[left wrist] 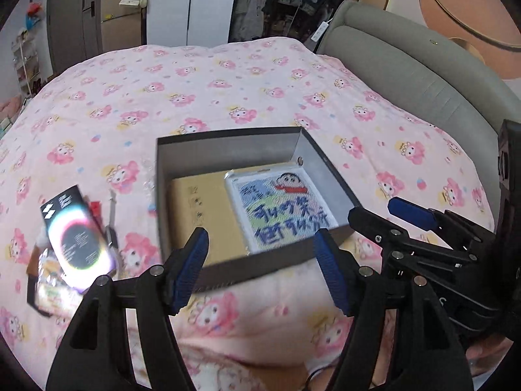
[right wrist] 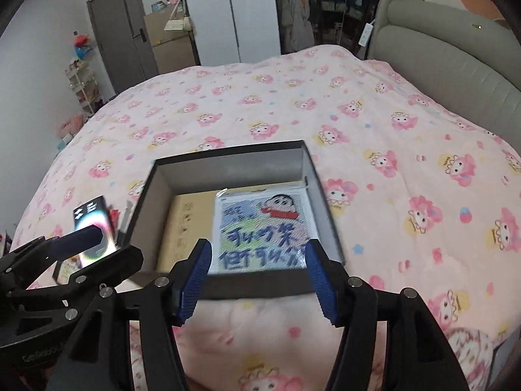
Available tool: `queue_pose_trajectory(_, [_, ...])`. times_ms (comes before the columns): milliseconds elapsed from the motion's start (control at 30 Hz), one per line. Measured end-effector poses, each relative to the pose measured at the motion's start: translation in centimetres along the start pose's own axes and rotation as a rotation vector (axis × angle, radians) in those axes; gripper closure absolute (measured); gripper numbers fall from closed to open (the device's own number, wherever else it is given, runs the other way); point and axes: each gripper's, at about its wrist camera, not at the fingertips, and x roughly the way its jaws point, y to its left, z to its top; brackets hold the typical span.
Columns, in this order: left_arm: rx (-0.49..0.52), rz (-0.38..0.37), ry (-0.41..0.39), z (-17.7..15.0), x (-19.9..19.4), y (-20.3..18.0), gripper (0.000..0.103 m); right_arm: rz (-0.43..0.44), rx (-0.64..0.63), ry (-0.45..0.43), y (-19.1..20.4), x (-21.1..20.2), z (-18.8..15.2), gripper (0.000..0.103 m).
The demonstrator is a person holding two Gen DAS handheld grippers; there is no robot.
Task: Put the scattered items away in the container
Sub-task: 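Move the left gripper to the black Smart Devil box and grasp it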
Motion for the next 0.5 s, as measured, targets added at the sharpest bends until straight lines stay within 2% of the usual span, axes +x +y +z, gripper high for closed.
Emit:
queue_pose_trajectory(267, [-0.092,0.061,-0.015,-3.0,-3.2,5.9,0.035,0.120,-0.121,0.017,7.2,0.3,-1.2,0.047])
queue_pose_trajectory(500, [-0.225,0.121,-0.034,-5.5,-4.9,13.4,0.036,0.203,-0.239,0.060,15.0,2.6,-1.4,0.047])
